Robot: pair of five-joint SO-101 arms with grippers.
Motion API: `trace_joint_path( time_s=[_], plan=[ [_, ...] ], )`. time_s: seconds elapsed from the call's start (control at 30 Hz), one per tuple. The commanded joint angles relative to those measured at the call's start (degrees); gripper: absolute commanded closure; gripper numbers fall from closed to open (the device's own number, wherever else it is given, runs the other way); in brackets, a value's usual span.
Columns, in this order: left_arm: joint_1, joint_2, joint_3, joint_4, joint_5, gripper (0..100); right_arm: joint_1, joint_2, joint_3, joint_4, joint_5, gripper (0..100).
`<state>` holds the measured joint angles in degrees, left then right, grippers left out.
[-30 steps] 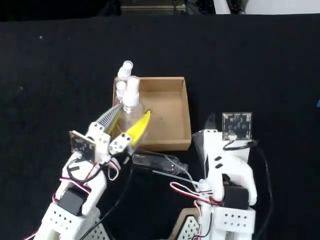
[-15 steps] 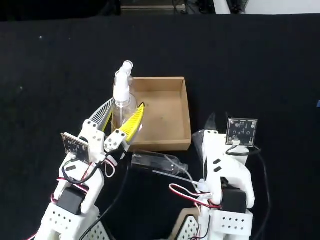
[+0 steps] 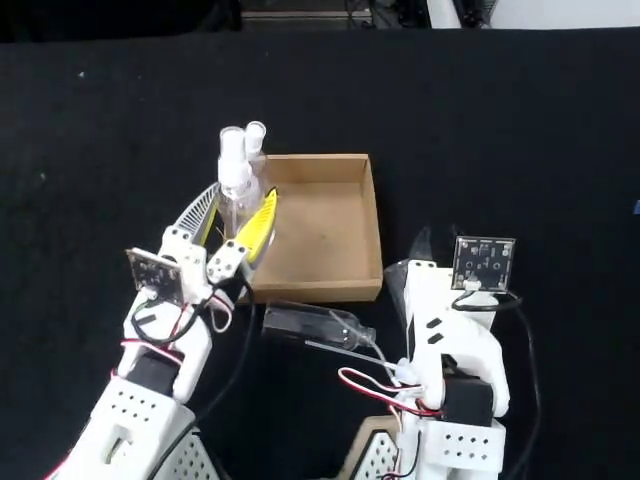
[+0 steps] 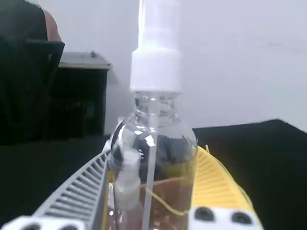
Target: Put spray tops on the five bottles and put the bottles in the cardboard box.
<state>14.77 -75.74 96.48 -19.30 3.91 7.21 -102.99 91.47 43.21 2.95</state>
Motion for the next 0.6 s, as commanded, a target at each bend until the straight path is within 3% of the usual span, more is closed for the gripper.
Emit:
trace_joint_path(
  time_s=[0.0, 0.57],
  plan=[
    [-0.22, 10.55, 0.66, -10.02, 0.35, 97, 1.05, -5.58, -0.04, 0.26, -0.26, 90.3],
    [-0.13, 18.37, 0.4, -10.02, 0.53, 97, 1.05, -5.58, -0.04, 0.26, -0.26, 90.3]
  ],
)
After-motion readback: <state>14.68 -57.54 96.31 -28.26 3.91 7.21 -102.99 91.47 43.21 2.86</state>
